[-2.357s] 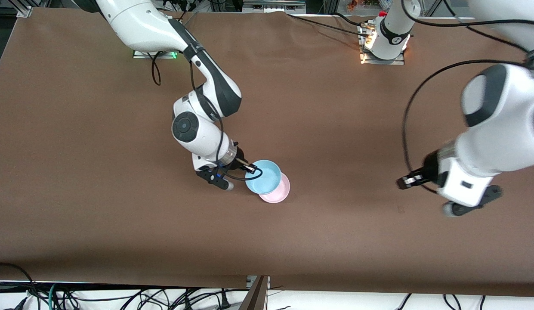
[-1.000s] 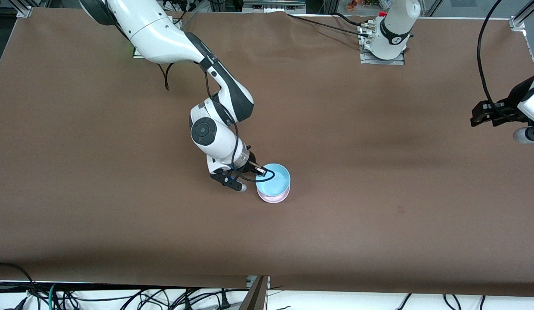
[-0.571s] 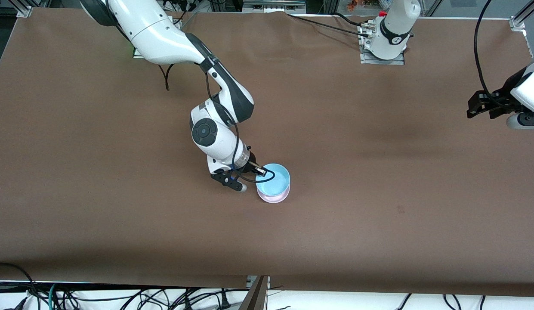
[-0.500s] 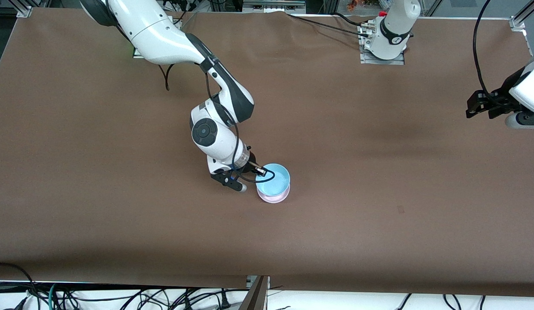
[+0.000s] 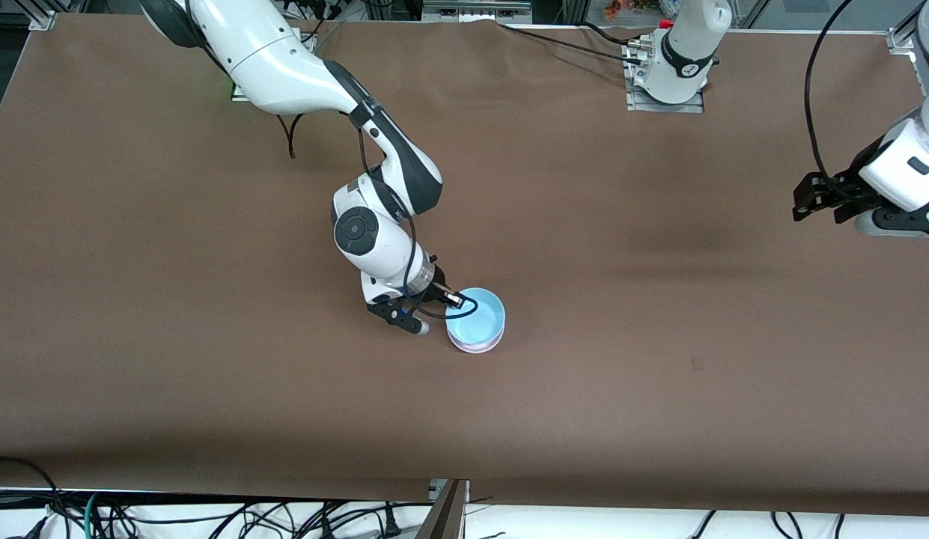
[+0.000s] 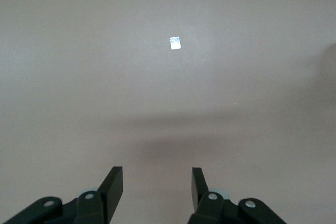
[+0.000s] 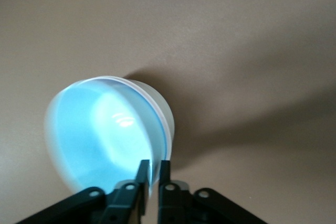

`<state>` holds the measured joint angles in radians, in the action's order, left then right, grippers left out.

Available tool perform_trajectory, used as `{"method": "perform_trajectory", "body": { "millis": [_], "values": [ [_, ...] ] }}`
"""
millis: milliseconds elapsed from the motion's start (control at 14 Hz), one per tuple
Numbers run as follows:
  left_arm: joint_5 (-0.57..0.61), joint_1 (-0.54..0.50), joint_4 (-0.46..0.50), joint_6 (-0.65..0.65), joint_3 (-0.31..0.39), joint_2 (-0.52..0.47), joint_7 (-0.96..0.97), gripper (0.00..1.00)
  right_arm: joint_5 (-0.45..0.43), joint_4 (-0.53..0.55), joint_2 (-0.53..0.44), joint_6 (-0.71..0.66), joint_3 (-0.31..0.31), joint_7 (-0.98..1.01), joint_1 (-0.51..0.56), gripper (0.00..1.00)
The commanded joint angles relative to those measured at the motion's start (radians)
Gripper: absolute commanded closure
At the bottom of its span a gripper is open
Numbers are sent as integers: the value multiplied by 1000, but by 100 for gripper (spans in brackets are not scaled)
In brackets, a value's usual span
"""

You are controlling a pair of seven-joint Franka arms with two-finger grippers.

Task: Stack pink and blue bowls on white bowl

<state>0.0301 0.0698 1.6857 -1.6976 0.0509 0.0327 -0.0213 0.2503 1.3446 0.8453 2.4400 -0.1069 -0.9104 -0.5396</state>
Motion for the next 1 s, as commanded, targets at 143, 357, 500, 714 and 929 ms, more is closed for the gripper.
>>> {"method": "perform_trajectory", "body": {
  "millis": [143,357,500,714,929],
  "values": [
    [-22,5,94,-53,3,-80,-11,0,-6,-113,8,-122,10,-2,6,0],
    [-24,4,66,-51,4,-71,-2,0,-14,-226,-18,-376,7,83,88,0],
    [-22,1,20,-44,4,-41,-8,0,-22,-233,-60,-545,15,271,151,0],
    [-21,1,-49,-19,6,6,-9,0,-130,-232,-155,-799,41,638,242,0],
    [-21,2,-84,-16,6,33,-11,0,-206,-226,-242,-962,41,893,341,0]
  ]
}}
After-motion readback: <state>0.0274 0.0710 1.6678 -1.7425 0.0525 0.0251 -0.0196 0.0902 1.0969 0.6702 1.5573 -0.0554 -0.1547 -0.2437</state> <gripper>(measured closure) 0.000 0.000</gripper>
